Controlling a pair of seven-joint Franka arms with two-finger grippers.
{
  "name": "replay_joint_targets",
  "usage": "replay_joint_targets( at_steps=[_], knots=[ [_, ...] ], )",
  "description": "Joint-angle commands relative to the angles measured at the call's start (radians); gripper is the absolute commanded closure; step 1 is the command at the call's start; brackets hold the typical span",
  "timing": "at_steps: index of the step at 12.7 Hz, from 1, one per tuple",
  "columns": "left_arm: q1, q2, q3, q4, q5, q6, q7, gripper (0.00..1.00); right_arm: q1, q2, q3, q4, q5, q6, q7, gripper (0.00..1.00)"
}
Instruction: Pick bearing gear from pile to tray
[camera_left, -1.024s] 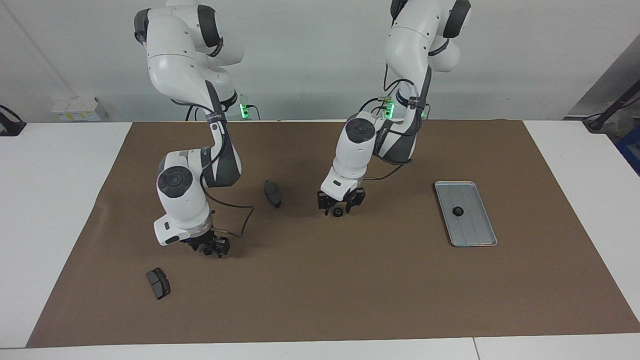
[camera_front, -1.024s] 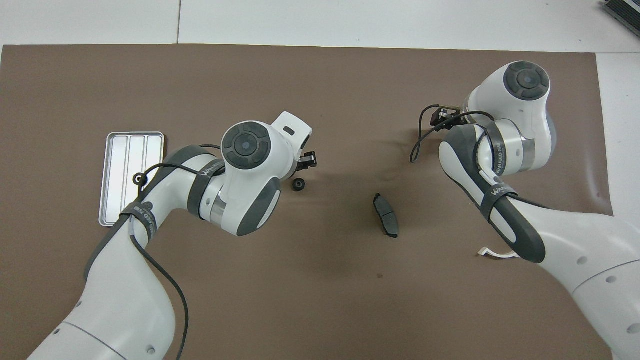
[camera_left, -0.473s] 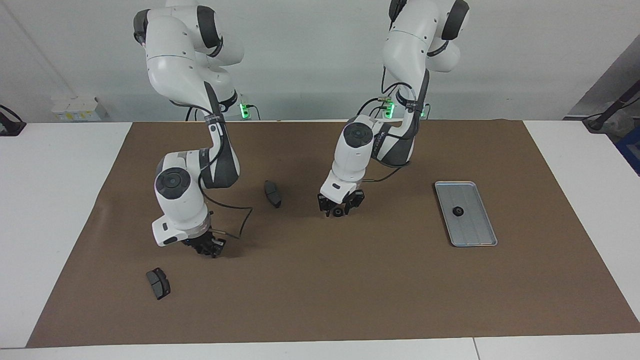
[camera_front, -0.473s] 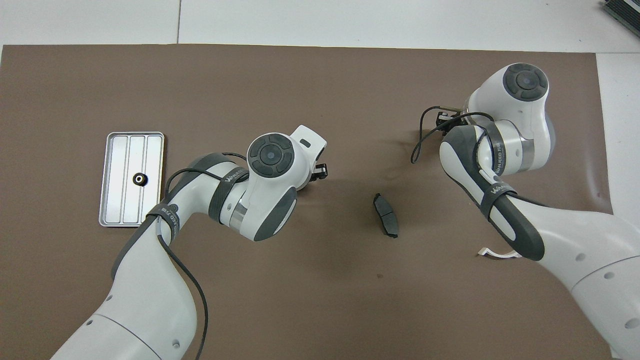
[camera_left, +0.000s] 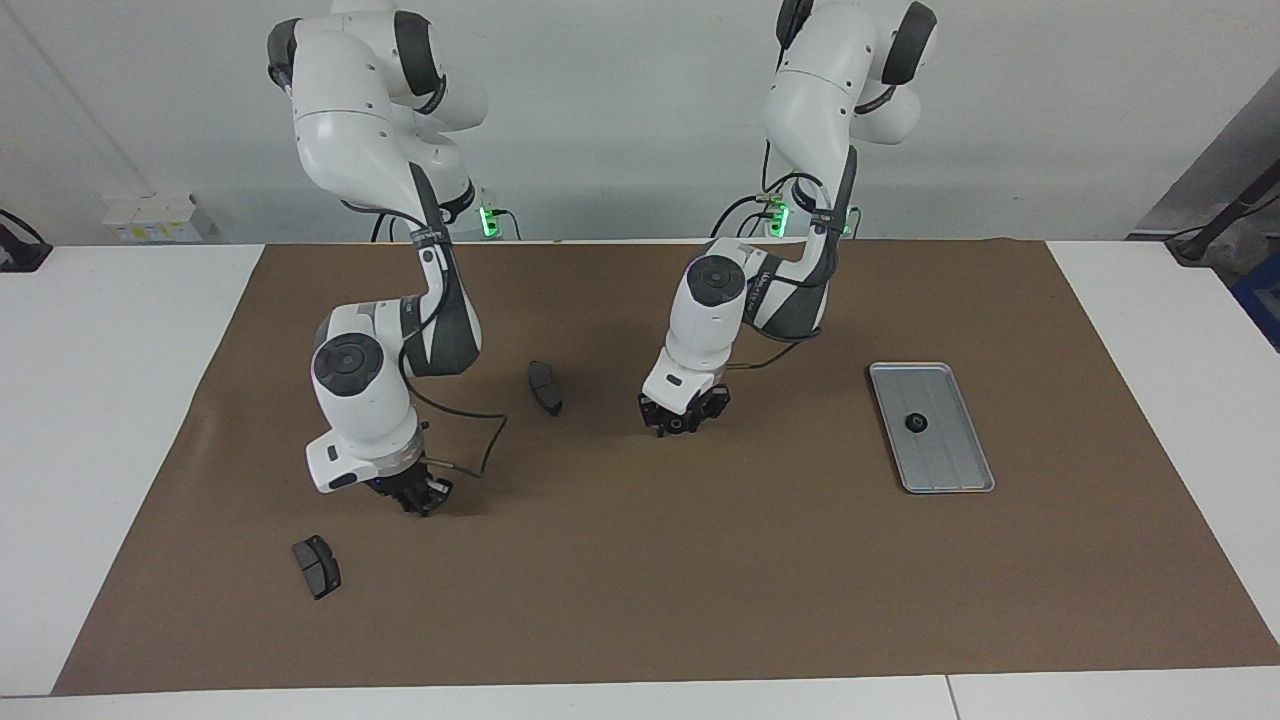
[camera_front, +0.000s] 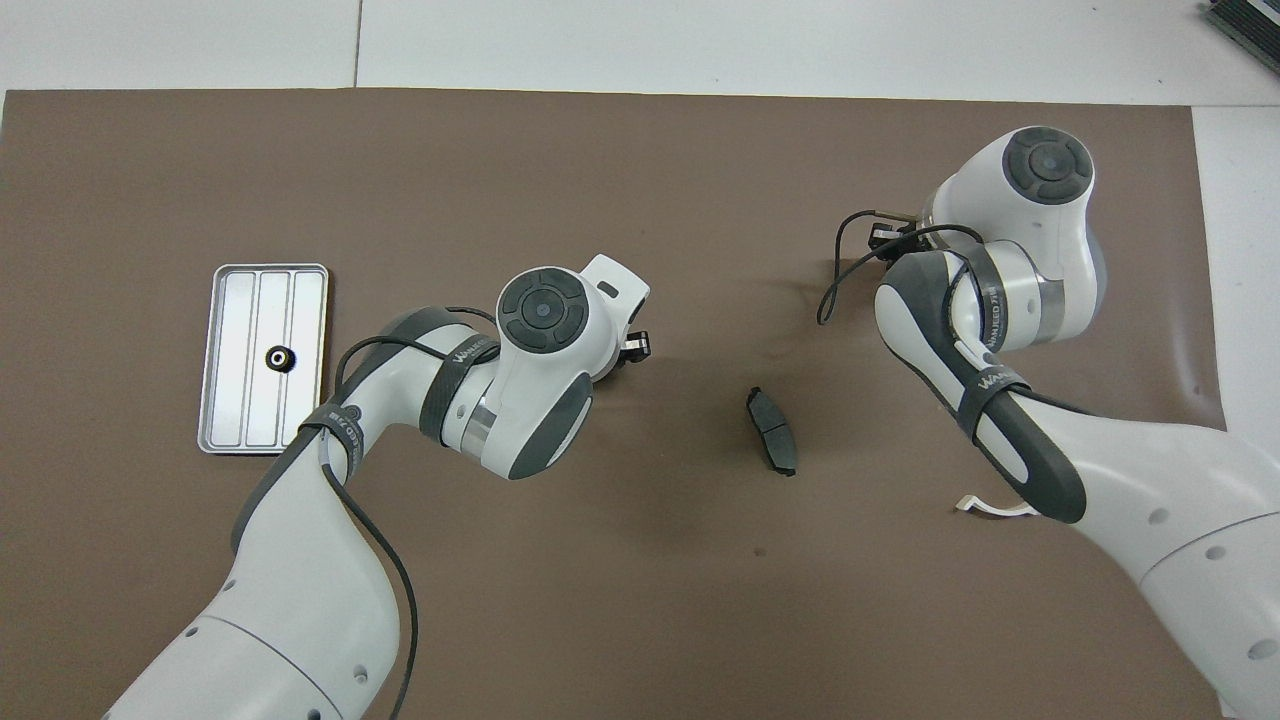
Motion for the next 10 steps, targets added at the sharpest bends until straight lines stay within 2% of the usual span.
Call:
replay_joint_targets(
  at_steps=[1, 3, 6, 10],
  knots=[
    [0.001, 0.001, 0.003, -0.009, 0.0, -0.009, 0.011, 0.64, 0.001, -0.053, 0.015, -0.015, -0.003, 0.007, 0.01, 1.0],
    [0.001, 0.001, 0.003, -0.008, 0.0, -0.009, 0.012, 0.76, 0.001, -0.085, 0.059, -0.015, 0.003, -0.007, 0.019, 1.0],
    [0.008, -0.008, 0.007, 0.001, 0.0, -0.016, 0.017, 0.79, 0.042, -0.094, 0.101, -0.01, 0.013, -0.018, 0.15, 1.0],
    [0.121, -0.066, 0.007, 0.029, 0.0, -0.129, 0.108, 0.81, 0.175, -0.088, 0.104, -0.012, 0.039, -0.009, 0.325, 1.0]
  ],
)
